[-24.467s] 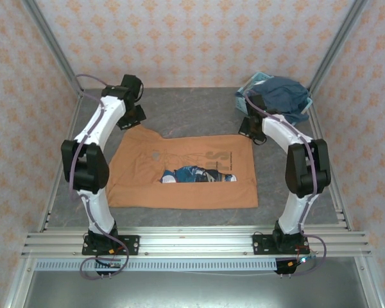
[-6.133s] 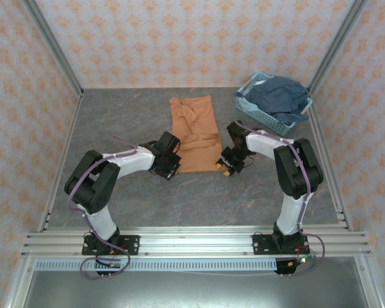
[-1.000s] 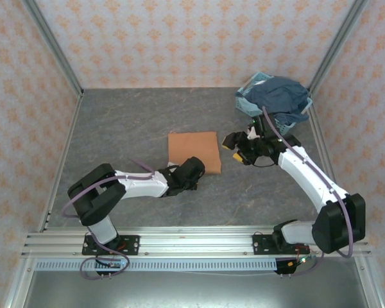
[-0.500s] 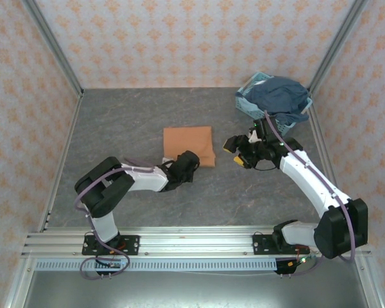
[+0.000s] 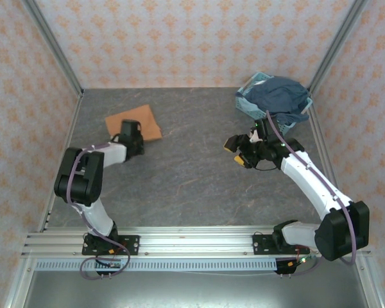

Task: Fold and stack the t-shirts

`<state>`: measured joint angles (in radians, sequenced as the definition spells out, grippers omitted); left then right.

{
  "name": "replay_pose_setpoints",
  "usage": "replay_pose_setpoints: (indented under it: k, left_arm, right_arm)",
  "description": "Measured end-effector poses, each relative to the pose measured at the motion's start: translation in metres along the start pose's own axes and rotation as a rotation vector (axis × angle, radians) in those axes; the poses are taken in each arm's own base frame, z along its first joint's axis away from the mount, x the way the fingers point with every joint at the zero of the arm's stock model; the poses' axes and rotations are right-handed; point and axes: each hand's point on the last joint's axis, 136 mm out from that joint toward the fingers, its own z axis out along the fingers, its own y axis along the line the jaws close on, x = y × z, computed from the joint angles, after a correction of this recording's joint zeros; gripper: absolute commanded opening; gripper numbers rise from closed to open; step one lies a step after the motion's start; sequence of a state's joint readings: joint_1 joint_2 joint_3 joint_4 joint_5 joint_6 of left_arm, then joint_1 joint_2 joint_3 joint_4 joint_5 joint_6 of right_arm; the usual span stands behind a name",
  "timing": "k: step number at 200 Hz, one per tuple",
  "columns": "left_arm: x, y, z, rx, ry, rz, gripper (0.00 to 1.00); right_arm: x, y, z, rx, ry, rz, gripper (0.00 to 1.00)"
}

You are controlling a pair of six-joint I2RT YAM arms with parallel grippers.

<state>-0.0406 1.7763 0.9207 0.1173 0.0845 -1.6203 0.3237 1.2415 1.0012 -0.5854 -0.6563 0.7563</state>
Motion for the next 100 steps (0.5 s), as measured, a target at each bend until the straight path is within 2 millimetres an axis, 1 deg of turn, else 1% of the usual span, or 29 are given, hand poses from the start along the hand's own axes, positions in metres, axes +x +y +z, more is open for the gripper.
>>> replay_pose_setpoints:
  k: [9, 23, 44, 57, 66, 73, 100]
  left_arm:
    - [-0.019, -0.009, 0.008, -0.003, -0.005, 0.017, 0.00]
    - [-0.042, -0.021, 0.023, -0.017, 0.004, 0.052, 0.00]
    - [-0.066, -0.040, 0.055, -0.064, 0.048, 0.163, 0.00]
    - [-0.077, -0.057, 0.070, -0.080, 0.076, 0.256, 0.00]
    - [-0.082, -0.065, 0.074, -0.090, 0.087, 0.313, 0.00]
    - [-0.085, -0.066, 0.075, -0.103, 0.098, 0.351, 0.00]
    - [-0.098, -0.052, 0.067, -0.182, 0.125, 0.448, 0.00]
  right_arm:
    - [0.000, 0.000, 0.000, 0.001, -0.002, 0.003, 0.64]
    - [-0.001, 0.000, 0.000, -0.001, -0.003, 0.006, 0.64]
    - [-0.001, -0.001, 0.003, 0.005, 0.000, 0.013, 0.64]
    - [-0.003, -0.002, 0.007, 0.016, 0.006, 0.019, 0.64]
    - [-0.005, -0.003, 0.010, 0.023, 0.009, 0.023, 0.64]
    - [-0.006, -0.003, 0.012, 0.027, 0.011, 0.025, 0.64]
    - [-0.011, -0.002, 0.017, 0.032, 0.015, 0.030, 0.64]
